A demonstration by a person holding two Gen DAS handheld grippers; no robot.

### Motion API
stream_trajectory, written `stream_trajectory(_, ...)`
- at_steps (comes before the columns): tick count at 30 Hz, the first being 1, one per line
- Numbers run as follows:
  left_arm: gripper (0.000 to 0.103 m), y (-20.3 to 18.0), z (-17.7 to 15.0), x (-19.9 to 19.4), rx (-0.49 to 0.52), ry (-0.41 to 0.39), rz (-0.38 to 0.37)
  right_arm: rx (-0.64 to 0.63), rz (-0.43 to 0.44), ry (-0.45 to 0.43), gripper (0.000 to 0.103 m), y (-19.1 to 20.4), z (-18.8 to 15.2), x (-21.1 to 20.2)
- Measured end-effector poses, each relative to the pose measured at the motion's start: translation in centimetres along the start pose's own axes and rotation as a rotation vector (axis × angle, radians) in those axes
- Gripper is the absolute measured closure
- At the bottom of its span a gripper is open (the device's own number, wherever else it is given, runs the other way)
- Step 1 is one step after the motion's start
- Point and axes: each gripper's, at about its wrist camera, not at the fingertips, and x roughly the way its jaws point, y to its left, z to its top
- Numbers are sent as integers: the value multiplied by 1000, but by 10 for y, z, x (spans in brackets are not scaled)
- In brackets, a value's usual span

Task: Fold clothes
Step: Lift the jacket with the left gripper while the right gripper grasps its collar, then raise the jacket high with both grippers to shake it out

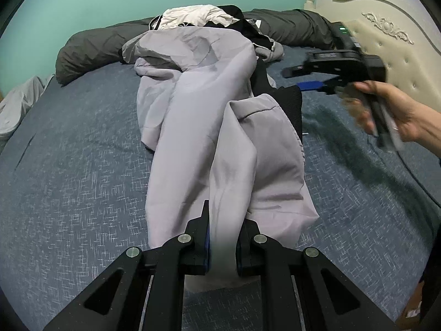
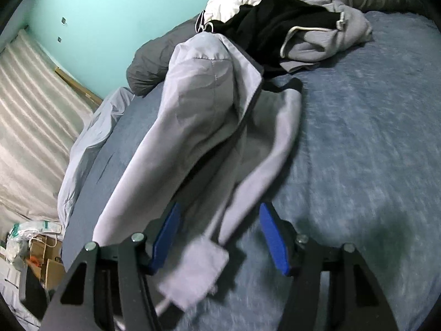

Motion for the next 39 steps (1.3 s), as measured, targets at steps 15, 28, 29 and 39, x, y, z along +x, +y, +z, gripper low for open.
stream_trajectory(15,90,-7,20,-11,86,-21,8,5,99,-90,101,7,16,5)
stream_trajectory(28,92,-28,76,-122,110,-179,54,-46,179,-327,101,65,28,-184)
stream_trajectory(29,92,-32,82,-134,115,-194,59,-49,182,-341,101,68,28,-198)
stream_trajectory(39,94,-69,138,-246,154,-337,67,-89,221,-515,101,111,15,-373)
